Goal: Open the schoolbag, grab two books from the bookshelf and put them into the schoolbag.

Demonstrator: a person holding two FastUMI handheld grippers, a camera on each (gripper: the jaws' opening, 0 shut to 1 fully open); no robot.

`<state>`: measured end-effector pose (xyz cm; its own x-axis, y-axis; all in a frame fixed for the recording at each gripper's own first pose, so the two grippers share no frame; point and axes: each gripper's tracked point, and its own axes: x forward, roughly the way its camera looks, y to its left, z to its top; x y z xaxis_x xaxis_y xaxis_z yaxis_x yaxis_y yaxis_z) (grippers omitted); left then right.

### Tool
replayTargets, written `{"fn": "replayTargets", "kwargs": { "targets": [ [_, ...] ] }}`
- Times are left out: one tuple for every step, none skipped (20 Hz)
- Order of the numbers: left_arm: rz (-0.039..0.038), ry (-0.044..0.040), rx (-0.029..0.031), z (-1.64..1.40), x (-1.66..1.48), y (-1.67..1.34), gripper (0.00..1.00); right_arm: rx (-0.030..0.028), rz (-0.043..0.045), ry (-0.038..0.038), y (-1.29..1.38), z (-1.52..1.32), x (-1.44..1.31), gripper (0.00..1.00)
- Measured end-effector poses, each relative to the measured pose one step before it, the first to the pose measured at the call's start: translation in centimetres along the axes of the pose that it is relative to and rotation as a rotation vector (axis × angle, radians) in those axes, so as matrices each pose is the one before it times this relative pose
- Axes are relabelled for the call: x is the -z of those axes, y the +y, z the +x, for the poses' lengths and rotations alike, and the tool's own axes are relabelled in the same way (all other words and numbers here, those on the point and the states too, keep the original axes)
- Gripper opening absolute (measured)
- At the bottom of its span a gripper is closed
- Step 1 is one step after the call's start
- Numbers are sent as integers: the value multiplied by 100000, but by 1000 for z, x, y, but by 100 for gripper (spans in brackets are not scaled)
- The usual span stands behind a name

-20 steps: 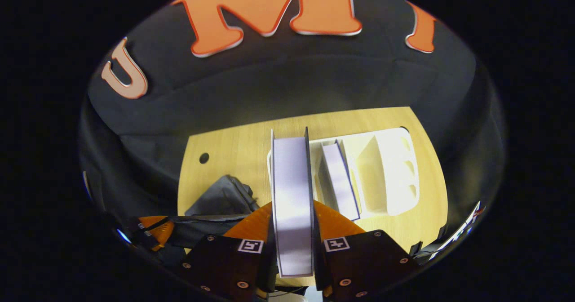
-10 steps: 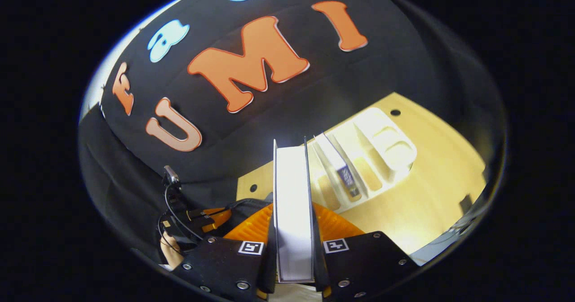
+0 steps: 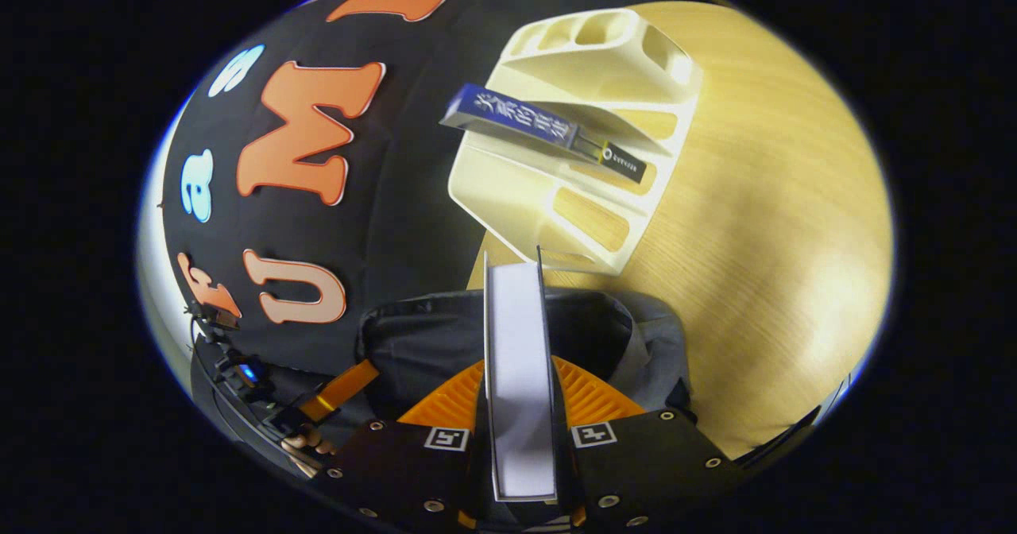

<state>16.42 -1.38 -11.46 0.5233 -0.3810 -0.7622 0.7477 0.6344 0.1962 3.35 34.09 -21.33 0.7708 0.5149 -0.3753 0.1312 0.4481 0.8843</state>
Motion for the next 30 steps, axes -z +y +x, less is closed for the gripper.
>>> {"fn": "replayTargets", "kwargs": {
  "targets": [
    [-213, -10, 638, -51, 68, -286, 1, 1369, 1081, 369, -578, 1621, 530, 32],
    [-1569, 407, 842, -133, 190, -431, 1, 827, 827, -56, -85, 1178, 597, 32],
    [-995, 726, 1905, -119, 154, -668, 1, -1582, 1715, -583, 668, 1150, 540, 32],
    [-238, 527, 1239, -68, -38, -476, 0, -1569, 2187, -1221, 930, 1355, 637, 32],
    [786, -497, 704, -150, -197, -332, 1, 646, 483, -505, 301, 1401, 716, 32],
    [1094, -375, -399, -141, -250, -251, 1, -233, 156, -801, 254, 1184, 709, 32],
    [1148, -41, -81, -186, -287, -351, 1, 80, 1367, -1276, 157, 1011, 462, 33],
    [105, -516, 1261, 89, -319, -544, 1, -119, 576, -671, 593, 786, 338, 43],
    [-160, -16, 1657, 156, -189, -718, 0, 1747, -895, -159, -24, 978, 285, 33],
    [-97, 29, 836, 197, -17, -356, 0, 5629, -1143, 2174, -921, 805, 838, 36],
    [930, 429, -976, 2, 248, 206, 1, 5577, -1771, 2216, -964, 709, 1169, 38],
    [0, 398, -1020, 57, 279, 471, 0, 3478, -1413, 3706, -789, -66, 472, 52],
    [-1830, 296, 614, 273, 397, 432, 0, 1069, -187, 2445, -268, -444, 478, 62],
    [-3665, -206, 1054, 56, 333, 451, 1, 1678, -846, 1333, -365, -923, -43, 88],
    [-3686, -728, 413, -175, 234, 624, 1, 1270, -618, 846, -375, -1190, -207, 98],
    [-2882, -1182, -347, -56, 89, 883, 1, 847, -368, -618, -362, -1325, -760, 99],
    [-2414, -746, -1045, 21, 264, 938, 1, 768, -421, -2598, -418, -1496, -1322, 98],
    [-1670, -182, -1520, 30, 370, 904, 1, 1967, -1116, -4597, -680, -1742, -2017, 98],
    [-834, -323, -995, -197, 536, 662, 0, 3337, -2030, -5248, -1155, -1533, -2494, 98],
    [313, -656, 385, -279, 485, -3, 1, 3862, -2866, -5306, -1332, -1452, -2502, 98],
    [912, -762, 433, -147, 426, -298, 1, 3815, -3476, -5612, -1256, -1073, -2836, 98],
    [1457, -669, 260, 17, 306, -178, 1, 3835, -4205, -5078, -880, -1030, -2642, 98],
    [1494, -227, -75, 204, 326, -342, 1, 3654, -4759, -5863, -816, -797, -3065, 98],
    [1207, -187, 148, -11, 309, -388, 0, 3506, -5053, -4830, -643, -440, -2720, 98],
    [-77, -509, 684, 59, 267, -571, 1, 2543, -5677, -3614, -301, -146, -2615, 98],
    [-1526, -469, 1277, -25, 257, -538, 1, 2364, -6028, -1101, 46, -289, -1769, 98],
    [-2321, -91, 1854, 1, 361, -396, 0, 1134, -6210, 692, 542, -399, -1689, 98],
    [-2773, 342, 824, 218, 407, -200, 1, 408, -5649, -97, 407, -322, -2247, 98],
    [-2249, 586, -252, 238, 333, -19, 1, 1238, -6055, 27, 451, -39, -1792, 98],
    [-2226, 910, 51, 11, 223, -83, 1, 2615, -4454, -802, 282, 13, -1893, 98]
  ]
}}
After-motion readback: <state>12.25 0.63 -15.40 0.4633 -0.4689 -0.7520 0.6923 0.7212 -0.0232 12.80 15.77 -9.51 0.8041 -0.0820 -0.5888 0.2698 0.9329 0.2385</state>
